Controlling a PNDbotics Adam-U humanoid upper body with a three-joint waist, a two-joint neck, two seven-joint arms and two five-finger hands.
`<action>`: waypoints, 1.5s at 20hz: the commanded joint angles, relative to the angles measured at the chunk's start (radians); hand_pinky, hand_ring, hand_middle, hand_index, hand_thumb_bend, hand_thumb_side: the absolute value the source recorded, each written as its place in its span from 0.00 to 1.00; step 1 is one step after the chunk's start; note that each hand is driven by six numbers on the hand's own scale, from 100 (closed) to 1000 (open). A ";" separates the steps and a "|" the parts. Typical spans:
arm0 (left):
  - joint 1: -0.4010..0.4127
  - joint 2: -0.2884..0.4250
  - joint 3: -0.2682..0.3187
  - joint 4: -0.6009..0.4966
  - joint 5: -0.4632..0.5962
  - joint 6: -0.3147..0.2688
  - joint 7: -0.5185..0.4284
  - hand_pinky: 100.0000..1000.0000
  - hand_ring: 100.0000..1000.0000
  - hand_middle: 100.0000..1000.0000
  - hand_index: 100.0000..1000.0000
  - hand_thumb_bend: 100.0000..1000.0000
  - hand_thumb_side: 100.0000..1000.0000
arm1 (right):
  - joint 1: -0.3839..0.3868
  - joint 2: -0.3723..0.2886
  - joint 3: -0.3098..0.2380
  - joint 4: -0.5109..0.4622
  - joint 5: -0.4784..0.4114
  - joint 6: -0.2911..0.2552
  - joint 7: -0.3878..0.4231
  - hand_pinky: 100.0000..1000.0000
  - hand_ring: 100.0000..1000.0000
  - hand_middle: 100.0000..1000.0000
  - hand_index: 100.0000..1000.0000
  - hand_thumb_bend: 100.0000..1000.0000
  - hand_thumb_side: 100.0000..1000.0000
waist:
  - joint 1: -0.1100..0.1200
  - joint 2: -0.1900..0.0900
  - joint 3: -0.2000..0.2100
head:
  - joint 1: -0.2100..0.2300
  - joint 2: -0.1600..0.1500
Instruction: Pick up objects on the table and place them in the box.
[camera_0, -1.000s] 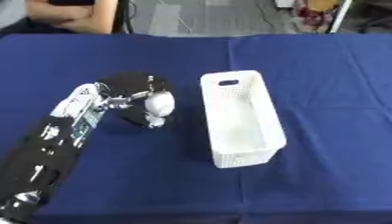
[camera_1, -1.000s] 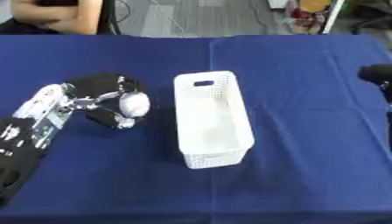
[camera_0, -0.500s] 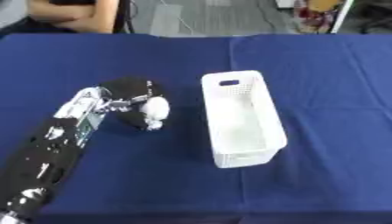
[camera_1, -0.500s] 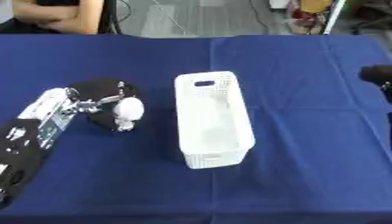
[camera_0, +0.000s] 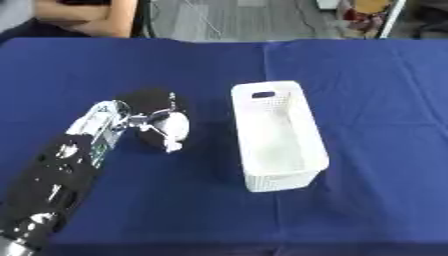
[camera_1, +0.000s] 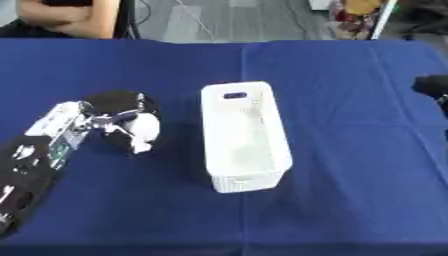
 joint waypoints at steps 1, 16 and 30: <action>-0.017 0.013 0.013 -0.010 0.006 0.015 0.003 0.00 0.24 0.54 0.69 0.01 0.09 | -0.007 -0.017 -0.003 -0.017 -0.002 -0.002 0.002 0.82 0.80 0.75 0.85 0.00 0.67 | -0.001 -0.011 0.000 | 0.004 -0.008; -0.006 0.043 0.052 -0.080 0.142 0.056 -0.015 0.00 0.20 0.53 0.66 0.00 0.08 | -0.002 -0.017 -0.006 -0.017 0.004 -0.001 0.000 0.82 0.80 0.75 0.85 0.00 0.67 | -0.002 -0.012 0.003 | 0.000 -0.009; 0.076 0.115 0.169 -0.496 0.767 0.317 -0.128 0.00 0.11 0.49 0.54 0.00 0.34 | 0.000 -0.015 -0.009 -0.017 0.010 -0.001 -0.005 0.82 0.80 0.75 0.85 0.00 0.67 | -0.001 -0.012 0.011 | -0.013 -0.013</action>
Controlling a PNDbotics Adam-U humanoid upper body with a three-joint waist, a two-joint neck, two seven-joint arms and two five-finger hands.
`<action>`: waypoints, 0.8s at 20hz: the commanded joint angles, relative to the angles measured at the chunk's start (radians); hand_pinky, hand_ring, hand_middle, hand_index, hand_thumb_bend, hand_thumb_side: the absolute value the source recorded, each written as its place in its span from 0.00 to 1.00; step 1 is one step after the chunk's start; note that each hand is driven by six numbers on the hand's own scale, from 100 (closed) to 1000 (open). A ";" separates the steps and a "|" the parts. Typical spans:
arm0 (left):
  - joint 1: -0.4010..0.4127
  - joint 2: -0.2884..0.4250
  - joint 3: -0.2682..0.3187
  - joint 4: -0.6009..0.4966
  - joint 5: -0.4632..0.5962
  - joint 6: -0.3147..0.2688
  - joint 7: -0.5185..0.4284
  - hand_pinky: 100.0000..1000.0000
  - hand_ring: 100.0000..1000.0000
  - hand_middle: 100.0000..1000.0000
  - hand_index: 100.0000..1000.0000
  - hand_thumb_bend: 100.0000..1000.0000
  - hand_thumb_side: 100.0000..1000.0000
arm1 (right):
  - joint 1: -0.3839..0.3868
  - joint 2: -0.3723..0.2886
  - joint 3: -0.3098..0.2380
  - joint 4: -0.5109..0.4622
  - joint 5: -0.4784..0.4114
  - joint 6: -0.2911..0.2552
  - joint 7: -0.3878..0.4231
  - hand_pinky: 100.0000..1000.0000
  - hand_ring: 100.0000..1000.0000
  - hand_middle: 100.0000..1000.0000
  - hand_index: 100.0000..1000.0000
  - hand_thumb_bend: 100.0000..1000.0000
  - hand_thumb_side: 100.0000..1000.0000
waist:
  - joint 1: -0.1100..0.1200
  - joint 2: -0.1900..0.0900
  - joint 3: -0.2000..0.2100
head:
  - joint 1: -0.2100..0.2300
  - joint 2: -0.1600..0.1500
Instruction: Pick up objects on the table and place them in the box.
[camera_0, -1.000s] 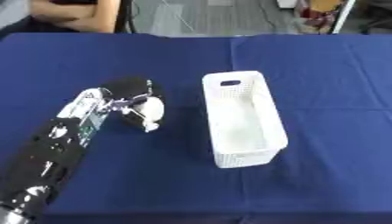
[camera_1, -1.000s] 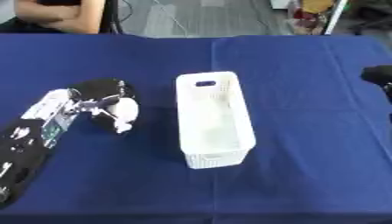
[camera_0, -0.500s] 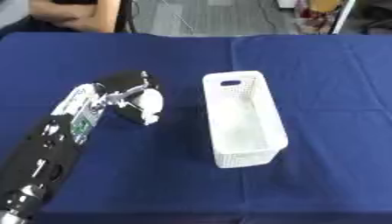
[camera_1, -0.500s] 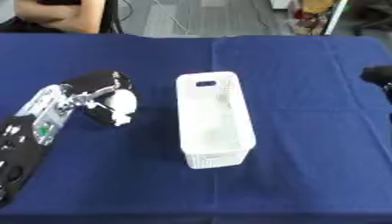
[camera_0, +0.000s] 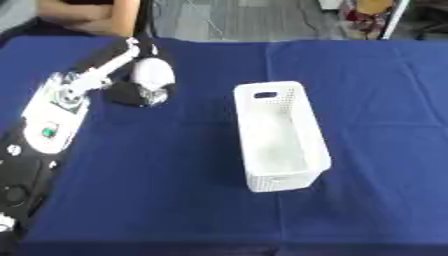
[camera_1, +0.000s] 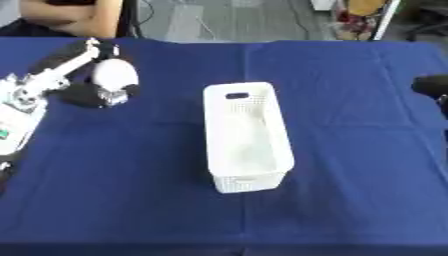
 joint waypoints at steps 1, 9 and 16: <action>-0.010 0.033 0.016 -0.084 0.071 0.038 -0.007 0.00 0.10 0.48 0.53 0.00 0.35 | -0.001 -0.016 -0.009 -0.017 0.003 -0.002 -0.003 0.82 0.80 0.75 0.85 0.00 0.67 | 0.000 -0.012 -0.001 | -0.010 -0.013; -0.040 0.009 -0.039 -0.142 0.228 0.072 -0.062 0.00 0.04 0.44 0.47 0.00 0.38 | -0.001 -0.016 -0.006 -0.017 0.002 -0.001 -0.001 0.82 0.80 0.75 0.85 0.00 0.67 | 0.001 -0.012 -0.005 | -0.006 -0.012; -0.185 -0.077 -0.130 -0.080 0.216 0.066 -0.142 0.00 0.05 0.44 0.48 0.00 0.35 | -0.001 -0.016 -0.001 -0.017 -0.004 -0.001 0.005 0.82 0.80 0.75 0.85 0.00 0.67 | -0.002 -0.017 -0.009 | 0.009 -0.010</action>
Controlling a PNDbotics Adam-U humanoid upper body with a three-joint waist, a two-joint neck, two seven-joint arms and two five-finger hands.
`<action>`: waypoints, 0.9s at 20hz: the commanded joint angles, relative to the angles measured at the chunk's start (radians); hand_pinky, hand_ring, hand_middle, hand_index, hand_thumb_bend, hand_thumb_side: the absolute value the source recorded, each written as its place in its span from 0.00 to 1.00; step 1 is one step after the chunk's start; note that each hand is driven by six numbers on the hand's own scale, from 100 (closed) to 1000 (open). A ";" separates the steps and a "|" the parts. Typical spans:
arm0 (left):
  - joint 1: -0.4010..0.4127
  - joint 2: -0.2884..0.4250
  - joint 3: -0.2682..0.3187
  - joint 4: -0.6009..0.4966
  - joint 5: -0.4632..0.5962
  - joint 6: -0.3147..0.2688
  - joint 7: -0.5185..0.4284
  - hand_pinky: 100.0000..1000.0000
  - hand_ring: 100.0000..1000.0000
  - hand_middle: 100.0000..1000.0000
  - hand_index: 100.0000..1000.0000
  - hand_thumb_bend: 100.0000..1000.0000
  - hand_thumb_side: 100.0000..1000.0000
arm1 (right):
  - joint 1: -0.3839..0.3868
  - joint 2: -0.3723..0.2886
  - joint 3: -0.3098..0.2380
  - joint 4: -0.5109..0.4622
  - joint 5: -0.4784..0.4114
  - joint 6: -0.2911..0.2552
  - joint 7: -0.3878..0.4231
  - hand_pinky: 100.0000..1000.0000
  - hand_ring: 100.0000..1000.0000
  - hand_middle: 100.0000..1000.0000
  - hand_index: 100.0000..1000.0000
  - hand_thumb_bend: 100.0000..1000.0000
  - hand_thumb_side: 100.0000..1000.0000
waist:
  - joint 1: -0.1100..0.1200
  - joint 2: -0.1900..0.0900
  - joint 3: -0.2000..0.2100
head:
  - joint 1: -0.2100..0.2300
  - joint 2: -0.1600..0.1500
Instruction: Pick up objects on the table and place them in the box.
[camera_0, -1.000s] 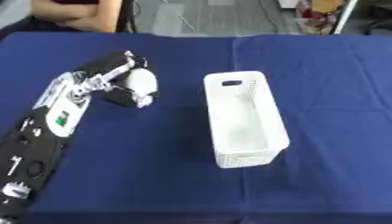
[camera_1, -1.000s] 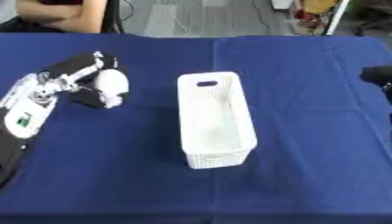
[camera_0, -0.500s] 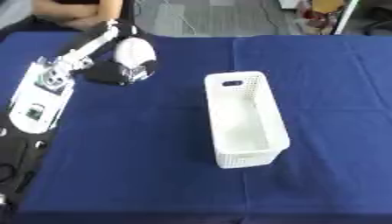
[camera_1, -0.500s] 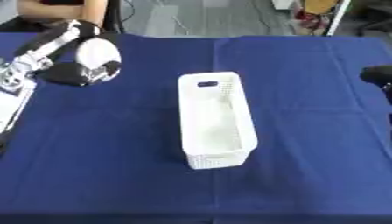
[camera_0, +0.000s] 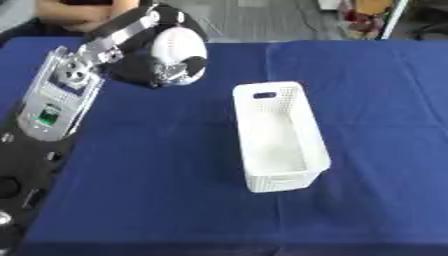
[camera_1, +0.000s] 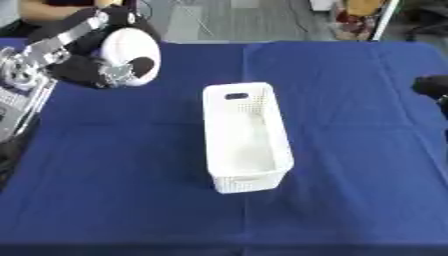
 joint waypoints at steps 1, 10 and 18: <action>-0.063 -0.034 -0.031 0.039 -0.025 -0.014 -0.031 0.00 0.05 0.44 0.48 0.00 0.35 | 0.000 -0.016 -0.001 -0.017 -0.004 -0.001 0.004 0.82 0.80 0.75 0.85 0.00 0.67 | -0.002 -0.015 -0.003 | 0.008 -0.009; -0.195 -0.156 -0.077 0.264 -0.166 -0.110 -0.058 0.00 0.06 0.44 0.49 0.00 0.32 | -0.001 -0.014 0.005 -0.017 -0.013 -0.001 0.014 0.82 0.80 0.75 0.85 0.00 0.67 | -0.008 -0.014 -0.009 | 0.011 -0.001; -0.239 -0.212 -0.098 0.397 -0.256 -0.196 -0.058 0.00 0.08 0.45 0.50 0.00 0.31 | 0.001 -0.013 0.009 -0.017 -0.018 -0.003 0.020 0.82 0.80 0.75 0.85 0.00 0.67 | -0.015 -0.017 -0.014 | 0.018 0.001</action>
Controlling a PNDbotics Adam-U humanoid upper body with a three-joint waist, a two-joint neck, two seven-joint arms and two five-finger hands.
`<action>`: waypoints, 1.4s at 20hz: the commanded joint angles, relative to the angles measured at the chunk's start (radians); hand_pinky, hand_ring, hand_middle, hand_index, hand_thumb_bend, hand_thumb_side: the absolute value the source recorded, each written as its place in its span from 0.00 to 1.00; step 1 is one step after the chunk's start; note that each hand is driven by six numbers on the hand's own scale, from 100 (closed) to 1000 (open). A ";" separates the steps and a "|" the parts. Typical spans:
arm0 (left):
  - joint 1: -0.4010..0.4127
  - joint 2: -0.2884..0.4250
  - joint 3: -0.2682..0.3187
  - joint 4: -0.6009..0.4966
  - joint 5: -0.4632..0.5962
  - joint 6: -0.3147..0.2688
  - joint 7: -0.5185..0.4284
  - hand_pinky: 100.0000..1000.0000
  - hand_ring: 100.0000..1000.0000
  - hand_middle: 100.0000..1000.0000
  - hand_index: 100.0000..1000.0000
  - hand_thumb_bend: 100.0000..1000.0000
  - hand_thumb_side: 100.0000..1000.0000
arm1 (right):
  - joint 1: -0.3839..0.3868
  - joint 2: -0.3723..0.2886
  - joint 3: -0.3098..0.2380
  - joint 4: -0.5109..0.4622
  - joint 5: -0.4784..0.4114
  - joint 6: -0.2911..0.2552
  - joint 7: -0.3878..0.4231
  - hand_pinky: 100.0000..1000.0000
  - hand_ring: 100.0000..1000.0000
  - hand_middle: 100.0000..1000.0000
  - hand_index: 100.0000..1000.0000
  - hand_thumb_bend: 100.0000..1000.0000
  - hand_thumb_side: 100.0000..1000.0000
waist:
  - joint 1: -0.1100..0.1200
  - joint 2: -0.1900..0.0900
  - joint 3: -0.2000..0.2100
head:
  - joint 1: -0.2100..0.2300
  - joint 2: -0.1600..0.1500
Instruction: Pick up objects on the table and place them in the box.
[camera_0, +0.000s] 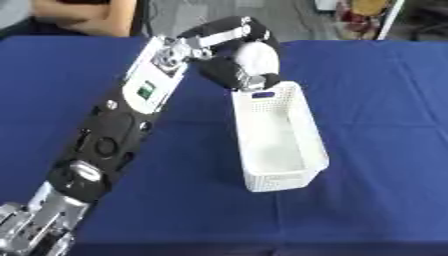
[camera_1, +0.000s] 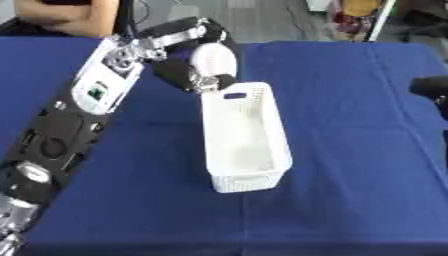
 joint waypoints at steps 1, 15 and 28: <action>-0.025 -0.011 -0.005 0.021 -0.027 -0.033 0.004 0.00 0.08 0.45 0.50 0.00 0.32 | 0.000 -0.013 0.000 -0.017 -0.008 -0.001 0.005 0.82 0.80 0.75 0.85 0.00 0.67 | -0.004 -0.015 -0.003 | 0.011 -0.002; -0.001 -0.052 -0.087 0.028 -0.054 -0.217 -0.010 0.00 0.18 0.48 0.55 0.12 0.62 | -0.005 -0.013 0.005 -0.017 -0.012 -0.001 0.012 0.82 0.80 0.75 0.85 0.00 0.67 | -0.004 -0.014 -0.011 | 0.022 -0.009; 0.006 -0.054 -0.095 0.018 -0.119 -0.366 0.019 0.66 0.77 0.87 0.80 0.58 0.88 | -0.004 -0.012 0.004 -0.017 -0.012 -0.001 0.012 0.82 0.80 0.75 0.85 0.00 0.67 | -0.004 -0.013 -0.015 | 0.024 -0.017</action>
